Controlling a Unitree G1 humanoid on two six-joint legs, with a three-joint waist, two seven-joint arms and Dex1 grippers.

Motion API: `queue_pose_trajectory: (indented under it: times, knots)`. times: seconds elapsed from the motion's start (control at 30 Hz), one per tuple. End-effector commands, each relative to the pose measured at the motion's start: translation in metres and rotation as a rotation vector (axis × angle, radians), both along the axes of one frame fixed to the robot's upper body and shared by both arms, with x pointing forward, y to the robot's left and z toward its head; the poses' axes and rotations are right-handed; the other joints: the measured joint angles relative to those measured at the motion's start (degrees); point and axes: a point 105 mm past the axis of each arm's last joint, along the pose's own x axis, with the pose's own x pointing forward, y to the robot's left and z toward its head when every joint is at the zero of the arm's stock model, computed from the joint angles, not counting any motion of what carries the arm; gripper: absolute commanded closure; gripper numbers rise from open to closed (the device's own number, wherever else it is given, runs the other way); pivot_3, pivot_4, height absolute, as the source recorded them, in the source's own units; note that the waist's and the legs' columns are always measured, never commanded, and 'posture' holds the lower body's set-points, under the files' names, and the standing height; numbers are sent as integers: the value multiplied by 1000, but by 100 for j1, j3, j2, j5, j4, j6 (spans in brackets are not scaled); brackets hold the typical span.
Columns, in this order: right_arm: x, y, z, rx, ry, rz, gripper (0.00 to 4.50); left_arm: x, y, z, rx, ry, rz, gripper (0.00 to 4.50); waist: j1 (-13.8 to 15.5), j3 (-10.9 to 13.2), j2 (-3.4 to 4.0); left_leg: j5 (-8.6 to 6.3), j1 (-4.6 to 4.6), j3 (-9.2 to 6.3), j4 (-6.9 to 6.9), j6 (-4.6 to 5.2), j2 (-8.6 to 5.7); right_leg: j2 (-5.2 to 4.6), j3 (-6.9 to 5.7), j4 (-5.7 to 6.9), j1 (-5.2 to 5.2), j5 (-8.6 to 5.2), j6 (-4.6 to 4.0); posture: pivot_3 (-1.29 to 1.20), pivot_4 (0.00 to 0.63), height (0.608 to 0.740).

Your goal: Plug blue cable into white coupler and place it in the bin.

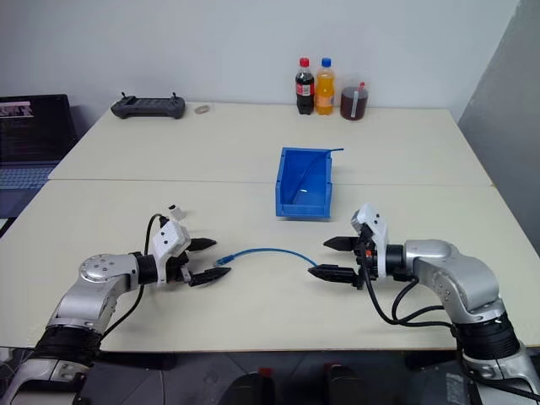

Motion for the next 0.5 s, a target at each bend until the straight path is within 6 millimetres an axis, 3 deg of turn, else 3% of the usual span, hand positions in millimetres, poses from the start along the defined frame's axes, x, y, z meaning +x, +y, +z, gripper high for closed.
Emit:
queue_pose_trajectory:
  times: [0.03, 0.37, 0.5]
  knots:
    - [-2, -2, 12, 21, -54, -21, 0, -4, 2, -4, 38, 1, -44, 904, 0, 0, 0, 0, 0, 0, 0, 0, 1, 0, 0, 0, 0, 0, 0, 0, 150, 740]
    - [-6, -6, 9, 23, -47, -62, 0, -11, 26, -6, 77, 30, -16, 3131, -8, -1, -1, 0, 3, 0, 0, 0, 3, 1, 0, 1, 1, 0, 0, 0, 150, 740]
    - [-5, -8, 9, 24, -44, -72, 0, -9, 22, -9, 74, 27, -24, 4064, -5, -2, -1, 0, 5, 0, 0, 0, 3, 1, 0, 3, 2, 0, 1, 0, 150, 740]
